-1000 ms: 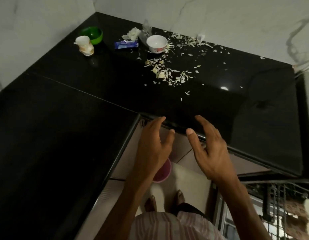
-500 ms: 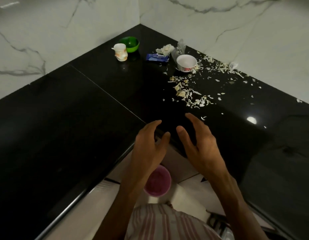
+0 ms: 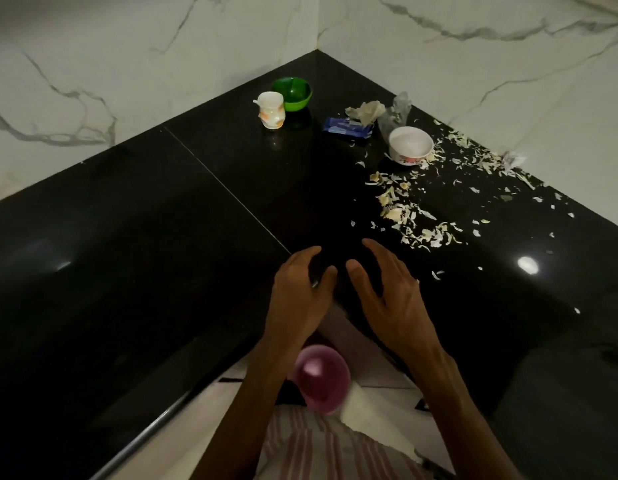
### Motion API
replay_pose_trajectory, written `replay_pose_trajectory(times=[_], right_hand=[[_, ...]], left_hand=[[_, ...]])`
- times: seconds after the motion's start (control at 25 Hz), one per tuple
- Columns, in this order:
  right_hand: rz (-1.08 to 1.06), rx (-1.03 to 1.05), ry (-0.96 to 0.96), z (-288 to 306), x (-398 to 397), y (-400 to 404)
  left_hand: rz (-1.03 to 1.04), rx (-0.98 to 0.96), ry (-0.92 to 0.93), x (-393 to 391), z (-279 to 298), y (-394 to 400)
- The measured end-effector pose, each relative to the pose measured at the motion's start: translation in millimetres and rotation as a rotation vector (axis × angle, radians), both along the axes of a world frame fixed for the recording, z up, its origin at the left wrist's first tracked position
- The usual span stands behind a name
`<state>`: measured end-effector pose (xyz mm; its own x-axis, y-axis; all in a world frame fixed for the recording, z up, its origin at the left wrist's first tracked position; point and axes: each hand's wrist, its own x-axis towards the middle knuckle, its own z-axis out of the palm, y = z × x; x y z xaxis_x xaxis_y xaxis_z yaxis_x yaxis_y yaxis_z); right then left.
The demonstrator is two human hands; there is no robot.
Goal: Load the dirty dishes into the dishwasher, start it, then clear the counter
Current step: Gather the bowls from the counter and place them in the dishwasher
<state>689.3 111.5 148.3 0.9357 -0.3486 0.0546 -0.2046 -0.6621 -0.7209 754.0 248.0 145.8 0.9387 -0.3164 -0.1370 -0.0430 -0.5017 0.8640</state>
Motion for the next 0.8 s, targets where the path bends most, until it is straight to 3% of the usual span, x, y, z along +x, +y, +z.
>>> replay_pose_trajectory(times=[0.36, 0.52, 0.8], right_hand=[[-0.155, 0.015, 0.092, -25, 159, -56], [-0.324, -0.016, 0.201, -33, 202, -107], [-0.406, -0.009, 0.369, -37, 243, -172]], left_hand=[[-0.045, 0.06, -0.013, 121, 3, -27], [-0.078, 0.046, -0.006, 139, 5, -34], [-0.064, -0.019, 0.003, 143, 9, -49]])
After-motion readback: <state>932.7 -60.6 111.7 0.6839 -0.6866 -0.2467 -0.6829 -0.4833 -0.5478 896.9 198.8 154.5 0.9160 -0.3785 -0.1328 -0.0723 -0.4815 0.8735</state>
